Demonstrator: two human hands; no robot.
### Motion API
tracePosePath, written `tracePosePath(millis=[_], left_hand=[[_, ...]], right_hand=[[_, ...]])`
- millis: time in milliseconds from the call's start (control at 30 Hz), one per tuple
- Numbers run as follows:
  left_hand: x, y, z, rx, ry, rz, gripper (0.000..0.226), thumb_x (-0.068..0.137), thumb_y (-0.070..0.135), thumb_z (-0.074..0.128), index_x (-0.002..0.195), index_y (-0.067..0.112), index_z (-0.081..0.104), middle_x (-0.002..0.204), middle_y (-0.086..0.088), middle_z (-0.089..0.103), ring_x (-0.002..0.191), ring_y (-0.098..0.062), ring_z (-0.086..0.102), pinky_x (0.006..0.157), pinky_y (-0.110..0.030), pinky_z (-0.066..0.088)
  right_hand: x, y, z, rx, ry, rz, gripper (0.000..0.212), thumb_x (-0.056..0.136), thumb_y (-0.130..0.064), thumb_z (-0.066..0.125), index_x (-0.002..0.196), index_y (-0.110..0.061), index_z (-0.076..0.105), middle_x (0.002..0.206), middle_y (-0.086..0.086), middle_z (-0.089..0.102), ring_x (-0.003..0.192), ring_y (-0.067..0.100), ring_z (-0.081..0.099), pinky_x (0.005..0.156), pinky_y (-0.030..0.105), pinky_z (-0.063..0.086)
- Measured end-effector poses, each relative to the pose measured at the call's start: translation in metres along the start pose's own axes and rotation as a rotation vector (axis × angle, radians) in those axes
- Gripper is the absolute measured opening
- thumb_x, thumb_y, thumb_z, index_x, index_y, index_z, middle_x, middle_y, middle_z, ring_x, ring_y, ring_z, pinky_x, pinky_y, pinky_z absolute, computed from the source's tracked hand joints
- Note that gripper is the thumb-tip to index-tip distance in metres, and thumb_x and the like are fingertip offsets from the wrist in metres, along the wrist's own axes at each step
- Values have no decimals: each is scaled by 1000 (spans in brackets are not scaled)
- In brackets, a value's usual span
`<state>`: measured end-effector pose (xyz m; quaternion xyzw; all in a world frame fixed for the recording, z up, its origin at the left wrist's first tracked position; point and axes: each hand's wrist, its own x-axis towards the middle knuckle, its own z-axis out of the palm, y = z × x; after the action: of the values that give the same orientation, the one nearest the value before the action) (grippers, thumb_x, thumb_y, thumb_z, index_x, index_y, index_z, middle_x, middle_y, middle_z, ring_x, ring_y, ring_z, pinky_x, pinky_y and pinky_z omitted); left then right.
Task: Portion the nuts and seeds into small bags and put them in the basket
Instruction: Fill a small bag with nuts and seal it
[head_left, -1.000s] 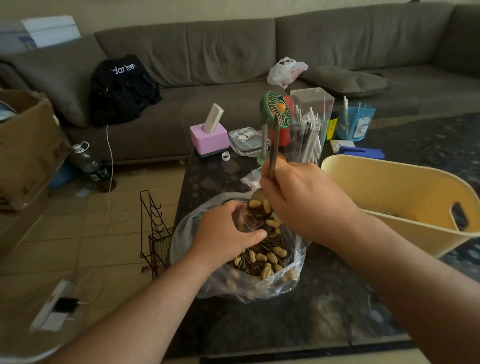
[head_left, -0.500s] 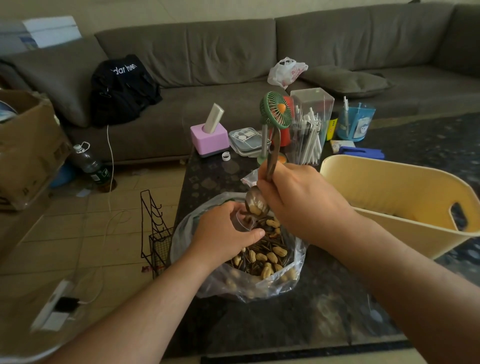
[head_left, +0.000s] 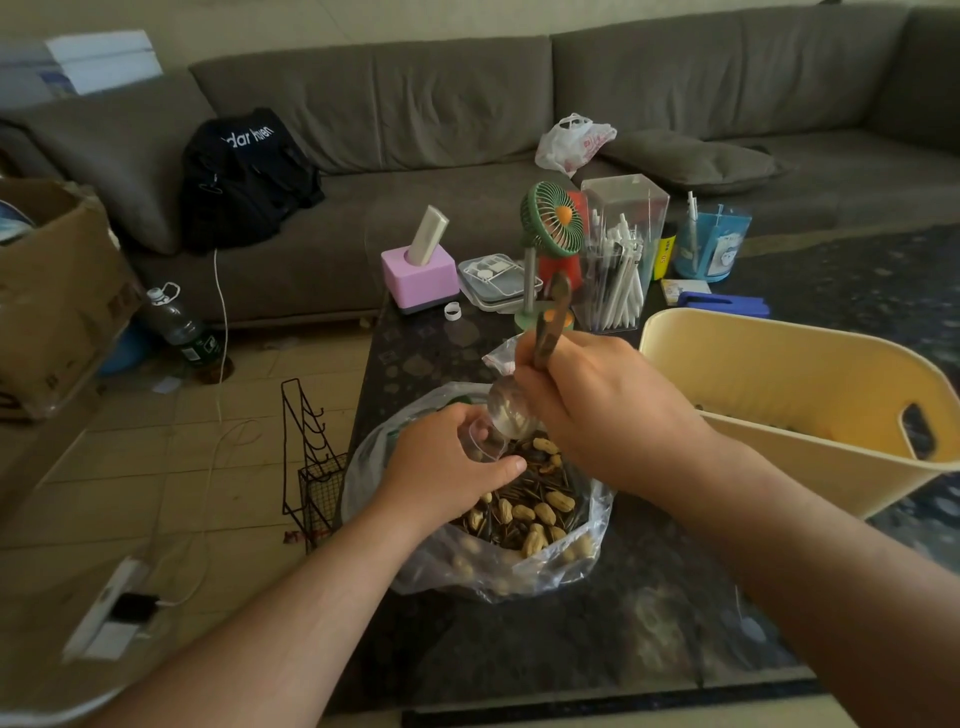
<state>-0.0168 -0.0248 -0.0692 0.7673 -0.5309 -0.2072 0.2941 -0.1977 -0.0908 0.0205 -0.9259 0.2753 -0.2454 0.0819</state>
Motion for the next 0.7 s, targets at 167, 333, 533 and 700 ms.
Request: tracePosePath(millis=[167, 333, 533, 700], left_hand=[[1, -3, -7, -19, -16, -69, 54, 79, 55, 87, 126, 38, 66, 101, 24, 69, 92, 11, 61, 73, -15, 45], [-1, -7, -16, -79, -37, -139, 48, 76, 55, 91, 113, 43, 65, 99, 20, 71, 92, 5, 65, 74, -20, 50], [-5, -6, -16, -186, -125, -246, 52, 75, 49, 94, 117, 35, 69, 105, 14, 72, 97, -8, 70, 89, -35, 61], [-7, -4, -17, -247, -147, -270, 47, 77, 45, 94, 116, 37, 67, 107, 13, 71, 100, -9, 68, 94, -41, 61]], right_hand=[[-4, 16, 3, 11, -76, 89, 13, 108, -33, 44, 95, -29, 45, 85, -5, 58, 76, 22, 59, 71, 46, 54], [-15, 31, 7, -77, -271, 199, 19, 108, -32, 42, 90, -29, 47, 83, -6, 59, 73, 16, 59, 70, 43, 57], [-20, 27, 10, 12, -326, 249, 19, 107, -34, 48, 95, -26, 60, 85, -5, 65, 78, 16, 62, 74, 38, 54], [-22, 16, 18, 133, -336, 289, 19, 107, -35, 51, 99, -24, 65, 86, -6, 66, 79, 12, 63, 73, 30, 52]])
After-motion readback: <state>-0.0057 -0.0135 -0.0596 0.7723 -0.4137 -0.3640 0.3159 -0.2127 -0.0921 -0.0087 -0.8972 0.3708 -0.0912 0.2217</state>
